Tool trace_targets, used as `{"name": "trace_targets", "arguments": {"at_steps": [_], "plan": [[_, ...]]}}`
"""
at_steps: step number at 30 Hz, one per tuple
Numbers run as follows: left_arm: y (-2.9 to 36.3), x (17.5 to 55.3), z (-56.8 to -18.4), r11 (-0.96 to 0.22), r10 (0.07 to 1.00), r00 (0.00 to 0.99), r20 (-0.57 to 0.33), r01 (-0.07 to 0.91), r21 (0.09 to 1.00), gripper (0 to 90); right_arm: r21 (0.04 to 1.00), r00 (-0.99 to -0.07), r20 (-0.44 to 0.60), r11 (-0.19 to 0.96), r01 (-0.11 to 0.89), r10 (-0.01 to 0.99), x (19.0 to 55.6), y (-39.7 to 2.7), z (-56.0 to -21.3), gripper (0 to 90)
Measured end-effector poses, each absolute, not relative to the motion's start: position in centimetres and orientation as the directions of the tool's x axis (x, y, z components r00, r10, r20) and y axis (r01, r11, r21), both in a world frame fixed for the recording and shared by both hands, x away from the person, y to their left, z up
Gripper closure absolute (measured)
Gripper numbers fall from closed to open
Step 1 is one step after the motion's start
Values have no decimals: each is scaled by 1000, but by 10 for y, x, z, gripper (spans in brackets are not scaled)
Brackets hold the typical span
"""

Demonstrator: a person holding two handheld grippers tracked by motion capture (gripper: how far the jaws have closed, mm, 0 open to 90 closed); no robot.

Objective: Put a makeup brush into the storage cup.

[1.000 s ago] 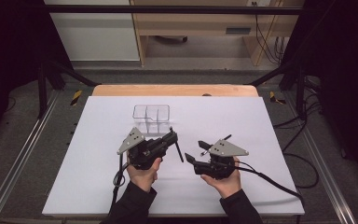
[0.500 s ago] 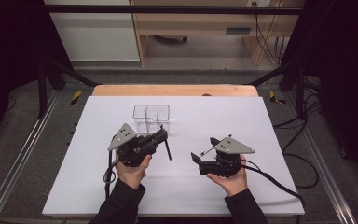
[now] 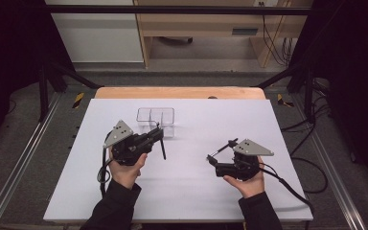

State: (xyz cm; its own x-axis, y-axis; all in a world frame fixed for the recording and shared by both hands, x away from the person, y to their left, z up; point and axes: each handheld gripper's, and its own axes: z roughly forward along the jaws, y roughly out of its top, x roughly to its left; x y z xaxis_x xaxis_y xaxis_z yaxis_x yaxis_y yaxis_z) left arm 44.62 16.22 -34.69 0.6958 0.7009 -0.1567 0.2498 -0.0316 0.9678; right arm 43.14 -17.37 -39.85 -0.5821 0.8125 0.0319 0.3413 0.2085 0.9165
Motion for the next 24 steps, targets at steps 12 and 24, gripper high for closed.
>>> {"name": "trace_targets", "arguments": {"at_steps": [12, 24], "plan": [[170, 451, -332, -42, 719, 683, -126, 223, 974, 832, 906, -560, 32, 213, 366, 828, 432, -187, -402, 97], [175, 462, -323, -59, 737, 668, -102, 214, 975, 832, 888, -521, 18, 226, 400, 853, 433, -198, -405, 65]]}}
